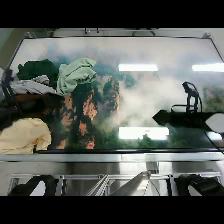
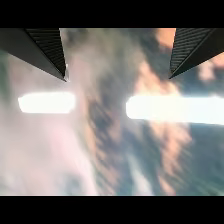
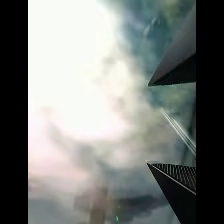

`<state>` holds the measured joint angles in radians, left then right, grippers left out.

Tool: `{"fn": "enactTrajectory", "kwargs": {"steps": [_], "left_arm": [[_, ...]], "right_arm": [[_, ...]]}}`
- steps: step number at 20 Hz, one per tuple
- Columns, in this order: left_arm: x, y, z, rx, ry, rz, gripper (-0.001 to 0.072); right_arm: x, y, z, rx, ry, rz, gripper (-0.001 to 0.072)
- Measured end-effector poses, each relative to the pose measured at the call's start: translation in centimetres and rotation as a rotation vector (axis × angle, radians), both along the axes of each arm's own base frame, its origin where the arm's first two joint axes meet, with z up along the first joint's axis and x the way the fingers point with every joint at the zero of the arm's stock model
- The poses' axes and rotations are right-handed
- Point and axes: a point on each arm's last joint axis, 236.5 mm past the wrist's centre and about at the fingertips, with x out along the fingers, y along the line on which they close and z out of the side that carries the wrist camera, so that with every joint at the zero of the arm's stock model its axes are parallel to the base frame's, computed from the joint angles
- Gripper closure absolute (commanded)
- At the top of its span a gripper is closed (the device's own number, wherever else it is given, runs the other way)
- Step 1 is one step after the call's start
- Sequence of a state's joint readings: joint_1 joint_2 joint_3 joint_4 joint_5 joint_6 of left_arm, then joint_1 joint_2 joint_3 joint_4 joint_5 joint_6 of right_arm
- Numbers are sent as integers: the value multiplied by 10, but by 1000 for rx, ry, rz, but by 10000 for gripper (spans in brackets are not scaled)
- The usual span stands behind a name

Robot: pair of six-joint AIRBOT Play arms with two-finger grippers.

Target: Fold the shirts.

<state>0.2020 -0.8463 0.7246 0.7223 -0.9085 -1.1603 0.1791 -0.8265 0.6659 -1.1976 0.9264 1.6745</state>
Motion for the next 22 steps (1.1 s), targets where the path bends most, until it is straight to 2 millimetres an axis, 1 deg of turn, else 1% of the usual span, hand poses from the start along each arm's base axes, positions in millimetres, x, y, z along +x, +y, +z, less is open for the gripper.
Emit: {"fn": "enactTrajectory", "kwargs": {"steps": [1,2,3,4,6,8,10,11,12,13,14,15,16,17,18,19,20,22], "left_arm": [[22,21,-4,8,26,41,-4],[42,37,-10,11,53,66,-4],[63,51,-20,12,89,74,-3],[84,61,-34,14,121,67,-3],[124,72,-63,22,176,34,-4],[153,72,-99,36,244,-32,-3],[171,62,-132,42,316,-110,-3],[174,55,-148,43,352,-148,-2],[177,46,-162,43,384,-190,45],[179,37,-171,39,406,-225,264],[180,28,-178,40,427,-261,685],[178,19,-185,31,460,-292,705],[175,11,-184,28,480,-329,705],[173,4,-177,28,499,-364,705],[171,-3,-167,25,509,-391,706],[169,-11,-151,20,507,-420,705],[167,-23,-125,-2,485,-449,705],[158,-62,-56,-104,390,-532,702]], "right_arm": [[12,-11,-4,-16,8,-25,188],[22,-21,-9,-27,20,-51,188],[33,-33,-16,-37,34,-81,188],[42,-43,-23,-45,48,-109,188],[54,-60,-40,-56,83,-152,188],[60,-70,-54,-61,115,-179,189],[63,-76,-64,-67,134,-192,190],[65,-78,-66,-67,135,-199,229],[67,-80,-68,-69,134,-204,292],[69,-81,-69,-69,133,-208,354],[70,-82,-70,-70,129,-211,410],[71,-82,-70,-70,129,-211,528],[71,-83,-69,-71,128,-212,679],[70,-84,-68,-72,128,-208,695],[69,-85,-65,-74,125,-202,696],[67,-87,-61,-77,124,-197,695],[66,-90,-55,-80,119,-192,696],[62,-100,-37,-80,95,-203,695]]}}
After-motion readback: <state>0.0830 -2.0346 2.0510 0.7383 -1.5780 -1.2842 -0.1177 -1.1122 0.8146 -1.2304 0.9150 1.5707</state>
